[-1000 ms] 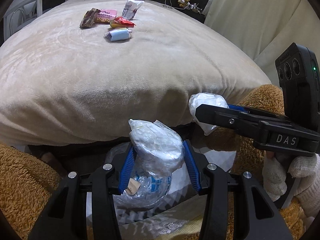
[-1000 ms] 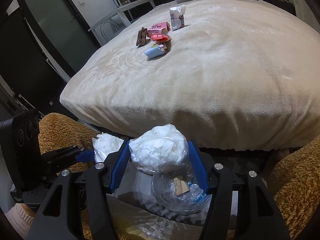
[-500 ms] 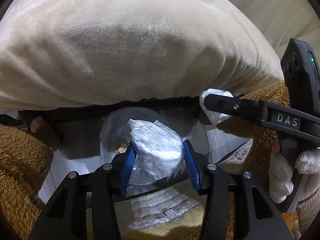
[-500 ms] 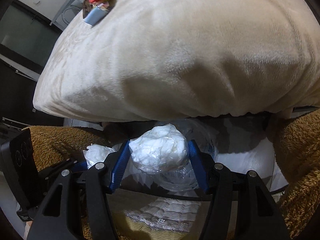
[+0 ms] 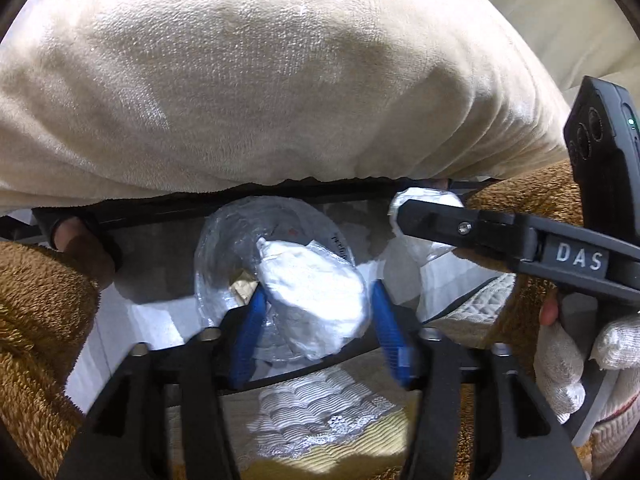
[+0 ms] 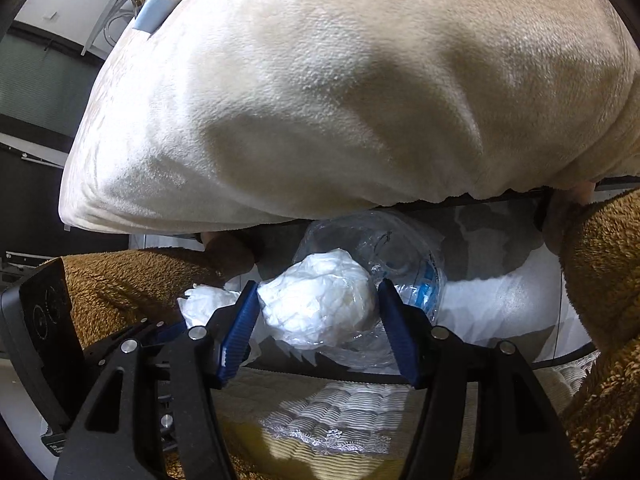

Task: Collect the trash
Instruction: 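Open the right tool over the bin while the left tool opens to drop its bag, then raise both tools back toward the remaining trash on the bed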

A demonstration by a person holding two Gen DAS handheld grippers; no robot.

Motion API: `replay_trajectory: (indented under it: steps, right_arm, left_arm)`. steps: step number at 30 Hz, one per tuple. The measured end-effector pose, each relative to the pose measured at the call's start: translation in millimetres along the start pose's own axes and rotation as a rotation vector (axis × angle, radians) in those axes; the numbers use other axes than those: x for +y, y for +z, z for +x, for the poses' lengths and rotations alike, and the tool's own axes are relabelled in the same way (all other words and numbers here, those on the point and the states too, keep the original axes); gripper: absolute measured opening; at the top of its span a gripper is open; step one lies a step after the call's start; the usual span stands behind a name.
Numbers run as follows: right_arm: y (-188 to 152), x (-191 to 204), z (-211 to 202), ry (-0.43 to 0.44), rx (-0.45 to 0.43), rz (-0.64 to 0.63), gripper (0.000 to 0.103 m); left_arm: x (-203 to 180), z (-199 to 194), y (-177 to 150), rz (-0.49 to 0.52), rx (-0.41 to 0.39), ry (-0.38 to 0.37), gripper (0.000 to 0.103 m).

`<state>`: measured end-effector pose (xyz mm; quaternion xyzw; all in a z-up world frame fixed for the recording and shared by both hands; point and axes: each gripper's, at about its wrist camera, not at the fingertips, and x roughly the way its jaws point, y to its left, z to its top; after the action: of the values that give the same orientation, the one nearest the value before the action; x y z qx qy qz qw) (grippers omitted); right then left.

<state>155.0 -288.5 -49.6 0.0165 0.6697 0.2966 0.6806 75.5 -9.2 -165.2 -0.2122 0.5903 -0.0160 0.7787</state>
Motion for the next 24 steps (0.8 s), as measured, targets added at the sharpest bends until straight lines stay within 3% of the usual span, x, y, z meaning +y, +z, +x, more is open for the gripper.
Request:
replay_trajectory:
  steps: [5, 20, 24]
  right_arm:
    - [-2.7, -2.7, -3.7, 0.017, -0.01, 0.016, 0.073]
    - [-7.0, 2.5, -25.0, 0.066, -0.085, -0.011, 0.073]
    - [-10.7, 8.8, -43.4, 0.119, -0.135, -0.054, 0.073]
  left_arm:
    - [0.2, -8.9, -3.0, -0.004, -0.036, -0.006, 0.071]
    - [-2.5, -55.9, -12.7, -0.003, -0.211, -0.038, 0.071]
    - [-1.0, -71.4, -17.4, 0.0, -0.271, -0.057, 0.071]
